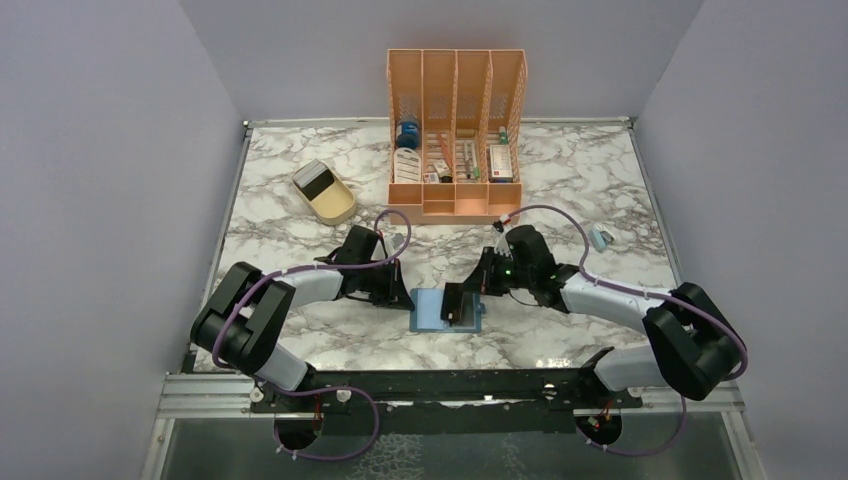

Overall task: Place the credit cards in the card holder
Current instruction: Insert the credit card into the card holder.

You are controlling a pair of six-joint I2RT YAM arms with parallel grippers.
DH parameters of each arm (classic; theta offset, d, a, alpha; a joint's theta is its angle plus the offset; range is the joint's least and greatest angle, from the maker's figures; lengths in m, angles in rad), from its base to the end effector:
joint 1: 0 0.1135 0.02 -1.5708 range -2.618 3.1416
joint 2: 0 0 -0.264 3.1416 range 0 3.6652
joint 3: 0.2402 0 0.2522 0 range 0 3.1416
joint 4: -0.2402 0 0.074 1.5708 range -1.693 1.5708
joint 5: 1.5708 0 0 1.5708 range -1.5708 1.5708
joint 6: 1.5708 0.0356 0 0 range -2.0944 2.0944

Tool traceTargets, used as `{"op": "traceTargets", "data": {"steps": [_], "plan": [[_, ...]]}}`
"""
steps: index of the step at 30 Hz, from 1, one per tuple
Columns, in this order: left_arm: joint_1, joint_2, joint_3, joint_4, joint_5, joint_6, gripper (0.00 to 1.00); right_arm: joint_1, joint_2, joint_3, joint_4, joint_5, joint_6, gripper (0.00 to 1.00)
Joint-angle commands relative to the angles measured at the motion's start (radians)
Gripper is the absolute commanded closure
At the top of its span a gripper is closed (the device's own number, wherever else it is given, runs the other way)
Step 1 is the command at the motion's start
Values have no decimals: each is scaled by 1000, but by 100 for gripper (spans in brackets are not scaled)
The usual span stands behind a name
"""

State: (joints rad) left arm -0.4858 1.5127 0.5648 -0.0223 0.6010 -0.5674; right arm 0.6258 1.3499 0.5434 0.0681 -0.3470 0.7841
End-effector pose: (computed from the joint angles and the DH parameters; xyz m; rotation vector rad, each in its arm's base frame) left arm 0.2158 -0.1367 0.1278 0.1484 2.7022 -1.1410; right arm 0.1992 0.1589 0.1634 0.0047 2.5245 1.0569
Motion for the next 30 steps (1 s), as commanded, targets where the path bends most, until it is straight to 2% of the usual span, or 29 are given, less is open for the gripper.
{"op": "traceTargets", "data": {"steps": [1, 16, 30], "plan": [[-5, 28, -3, -45, -82, 38, 100, -9, 2, -31, 44, 3, 7, 99], [-5, 37, 5, -55, -83, 46, 100, -15, 5, -81, 77, 4, 29, 99], [-7, 41, 5, -57, -80, 46, 100, -15, 84, -77, 114, -31, 27, 99]]}}
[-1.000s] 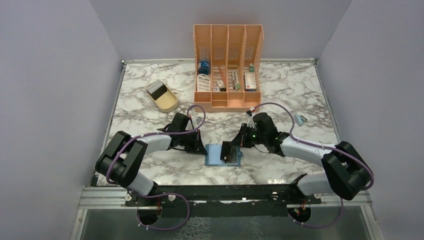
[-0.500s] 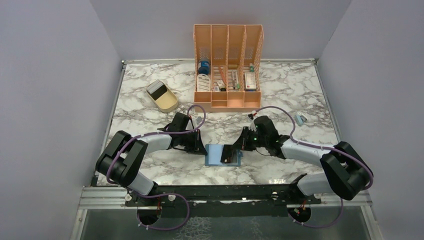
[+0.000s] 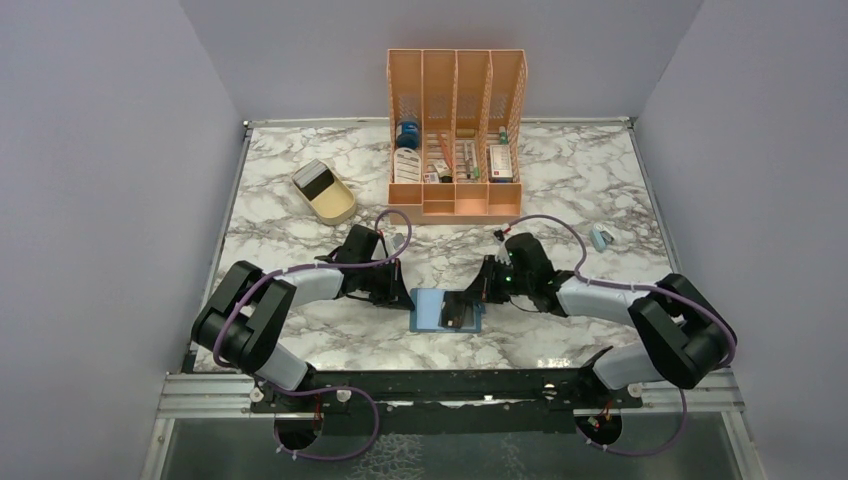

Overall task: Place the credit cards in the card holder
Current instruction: Insert the credit card into the card holder.

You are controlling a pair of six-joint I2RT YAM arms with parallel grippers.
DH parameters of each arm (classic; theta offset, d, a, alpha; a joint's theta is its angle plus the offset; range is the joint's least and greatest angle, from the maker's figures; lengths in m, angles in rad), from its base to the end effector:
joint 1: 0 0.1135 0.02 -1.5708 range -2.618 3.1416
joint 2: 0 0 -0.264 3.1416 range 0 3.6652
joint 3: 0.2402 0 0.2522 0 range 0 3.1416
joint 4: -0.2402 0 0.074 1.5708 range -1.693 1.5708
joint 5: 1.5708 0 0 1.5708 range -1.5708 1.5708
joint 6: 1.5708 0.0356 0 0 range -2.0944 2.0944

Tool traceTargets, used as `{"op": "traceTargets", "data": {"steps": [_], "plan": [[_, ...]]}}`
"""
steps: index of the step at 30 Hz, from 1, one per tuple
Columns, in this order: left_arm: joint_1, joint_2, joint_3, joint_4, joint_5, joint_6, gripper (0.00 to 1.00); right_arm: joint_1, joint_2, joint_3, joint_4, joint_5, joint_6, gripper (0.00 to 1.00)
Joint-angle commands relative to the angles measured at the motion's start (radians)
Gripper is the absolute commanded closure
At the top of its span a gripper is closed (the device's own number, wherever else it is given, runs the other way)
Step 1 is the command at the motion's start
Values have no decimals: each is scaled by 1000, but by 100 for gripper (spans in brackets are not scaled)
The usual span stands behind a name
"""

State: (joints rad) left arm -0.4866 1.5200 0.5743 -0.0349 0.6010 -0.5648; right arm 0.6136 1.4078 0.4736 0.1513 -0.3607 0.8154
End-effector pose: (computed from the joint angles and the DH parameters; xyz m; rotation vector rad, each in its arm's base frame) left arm 0.2170 -0.1376 0.1278 0.1489 2.7123 -1.1374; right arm 0.1948 0.1526 0.1370 0.0651 2.5781 1.0546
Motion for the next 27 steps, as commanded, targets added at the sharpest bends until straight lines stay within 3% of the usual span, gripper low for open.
{"op": "traceTargets", "data": {"steps": [1, 27], "plan": [[-6, 34, -4, -44, -80, 43, 100, -3, 32, -7, 33, -18, -5, 99], [-19, 42, 4, -35, -71, 33, 100, -3, 150, 79, 47, -57, -30, 99]]}}
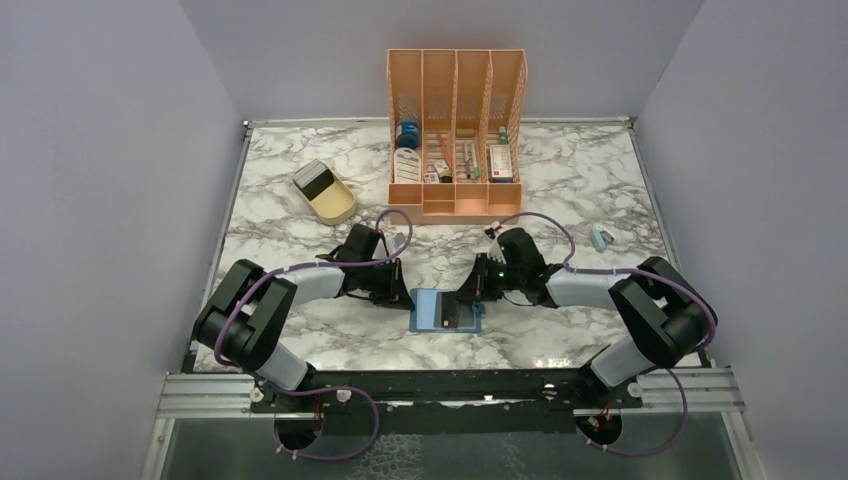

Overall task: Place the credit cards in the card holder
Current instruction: Insert the credit card into the card holder.

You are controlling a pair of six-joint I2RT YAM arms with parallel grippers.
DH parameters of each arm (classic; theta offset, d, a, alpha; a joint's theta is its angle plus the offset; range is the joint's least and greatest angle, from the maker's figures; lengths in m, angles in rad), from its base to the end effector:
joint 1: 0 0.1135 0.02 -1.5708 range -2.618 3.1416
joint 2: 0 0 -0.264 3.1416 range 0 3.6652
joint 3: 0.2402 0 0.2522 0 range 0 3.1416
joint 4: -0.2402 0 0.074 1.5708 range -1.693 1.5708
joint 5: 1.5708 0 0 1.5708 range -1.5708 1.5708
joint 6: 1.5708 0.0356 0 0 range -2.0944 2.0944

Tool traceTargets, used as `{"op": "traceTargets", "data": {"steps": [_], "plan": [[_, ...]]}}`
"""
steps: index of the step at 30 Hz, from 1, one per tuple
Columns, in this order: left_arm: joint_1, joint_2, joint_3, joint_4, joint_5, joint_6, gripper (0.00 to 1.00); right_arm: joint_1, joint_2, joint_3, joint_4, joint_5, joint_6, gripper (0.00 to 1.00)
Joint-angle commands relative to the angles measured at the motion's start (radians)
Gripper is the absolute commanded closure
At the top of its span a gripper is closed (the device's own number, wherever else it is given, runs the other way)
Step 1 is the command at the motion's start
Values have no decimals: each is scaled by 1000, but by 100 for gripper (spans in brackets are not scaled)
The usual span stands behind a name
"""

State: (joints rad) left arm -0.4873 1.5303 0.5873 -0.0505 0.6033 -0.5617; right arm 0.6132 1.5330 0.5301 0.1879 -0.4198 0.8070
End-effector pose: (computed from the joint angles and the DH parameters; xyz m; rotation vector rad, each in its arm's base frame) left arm 0.2186 -0.1387 0.1277 0.1499 2.7249 -1.1360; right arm 0.2087 0.1646 0.1256 0.0329 2.6246 1.0994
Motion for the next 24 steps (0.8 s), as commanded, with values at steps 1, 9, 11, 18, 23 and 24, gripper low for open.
{"op": "traceTargets", "data": {"steps": [1, 9, 11, 18, 23, 24], "plan": [[-19, 31, -10, -19, -73, 27, 100, -3, 29, 25, 10, 2, -20, 99], [-28, 19, -28, 2, -73, -1, 100, -3, -21, 69, -124, 54, -48, 68], [-28, 15, -29, 2, -75, -4, 100, -2, -60, 80, -175, 70, -66, 60], [-30, 1, -29, 8, -82, -13, 100, 1, -122, 73, -252, 52, -61, 51], [-31, 5, -31, 10, -76, -13, 100, 21, -132, 53, -240, 44, -27, 51], [-32, 5, -29, 11, -73, -13, 99, 24, -132, 54, -240, 46, -22, 51]]}}
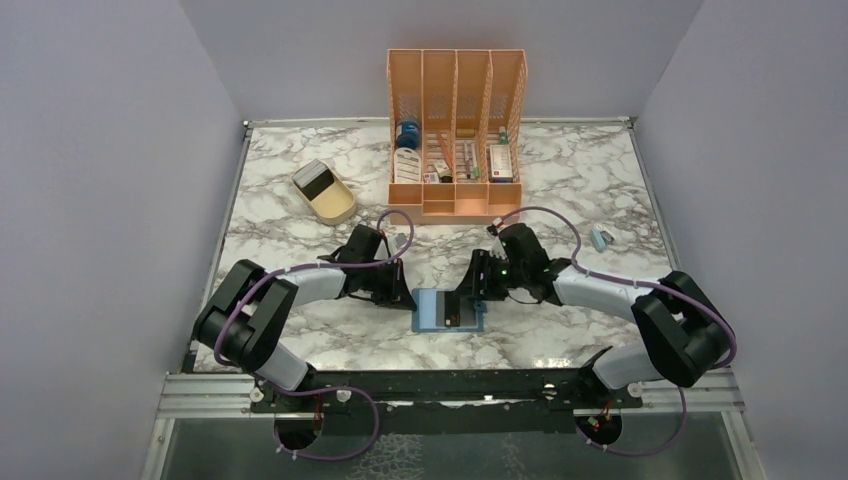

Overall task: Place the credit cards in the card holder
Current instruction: Insert the credit card into the card holder.

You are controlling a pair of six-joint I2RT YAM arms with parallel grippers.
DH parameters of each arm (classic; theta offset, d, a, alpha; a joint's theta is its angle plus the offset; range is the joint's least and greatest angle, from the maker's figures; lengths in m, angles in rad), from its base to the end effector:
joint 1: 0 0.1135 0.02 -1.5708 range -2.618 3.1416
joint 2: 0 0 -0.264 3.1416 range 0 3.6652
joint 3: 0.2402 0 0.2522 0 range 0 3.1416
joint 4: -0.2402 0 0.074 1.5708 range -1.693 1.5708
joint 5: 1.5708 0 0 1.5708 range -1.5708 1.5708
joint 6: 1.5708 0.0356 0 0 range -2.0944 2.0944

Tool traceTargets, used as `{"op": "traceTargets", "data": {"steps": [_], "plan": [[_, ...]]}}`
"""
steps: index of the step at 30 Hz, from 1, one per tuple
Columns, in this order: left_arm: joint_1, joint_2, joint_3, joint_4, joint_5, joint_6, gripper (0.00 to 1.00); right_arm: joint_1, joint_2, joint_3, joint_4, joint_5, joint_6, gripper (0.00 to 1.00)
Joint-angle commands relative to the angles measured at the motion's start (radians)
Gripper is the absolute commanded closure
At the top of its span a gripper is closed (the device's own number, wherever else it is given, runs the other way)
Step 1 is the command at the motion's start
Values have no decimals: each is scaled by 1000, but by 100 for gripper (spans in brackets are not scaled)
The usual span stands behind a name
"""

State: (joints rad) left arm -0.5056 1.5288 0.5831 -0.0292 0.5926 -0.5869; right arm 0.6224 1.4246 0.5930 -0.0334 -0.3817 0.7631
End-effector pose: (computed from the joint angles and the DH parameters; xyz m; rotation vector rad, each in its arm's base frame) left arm 0.2170 -0.1428 0.1281 0.1438 2.7188 -1.1396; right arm 0.2038 0.1625 0.1526 -0.0018 2.6575 1.0176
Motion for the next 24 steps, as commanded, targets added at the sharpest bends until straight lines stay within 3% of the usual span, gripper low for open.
{"op": "traceTargets", "data": {"steps": [1, 24], "plan": [[-13, 8, -24, -10, -58, 13, 99, 18, -23, -10, -18, 12, 26, 51], [-18, -10, -30, 15, -41, -4, 98, 94, 58, -9, 56, 65, 116, 50]]}}
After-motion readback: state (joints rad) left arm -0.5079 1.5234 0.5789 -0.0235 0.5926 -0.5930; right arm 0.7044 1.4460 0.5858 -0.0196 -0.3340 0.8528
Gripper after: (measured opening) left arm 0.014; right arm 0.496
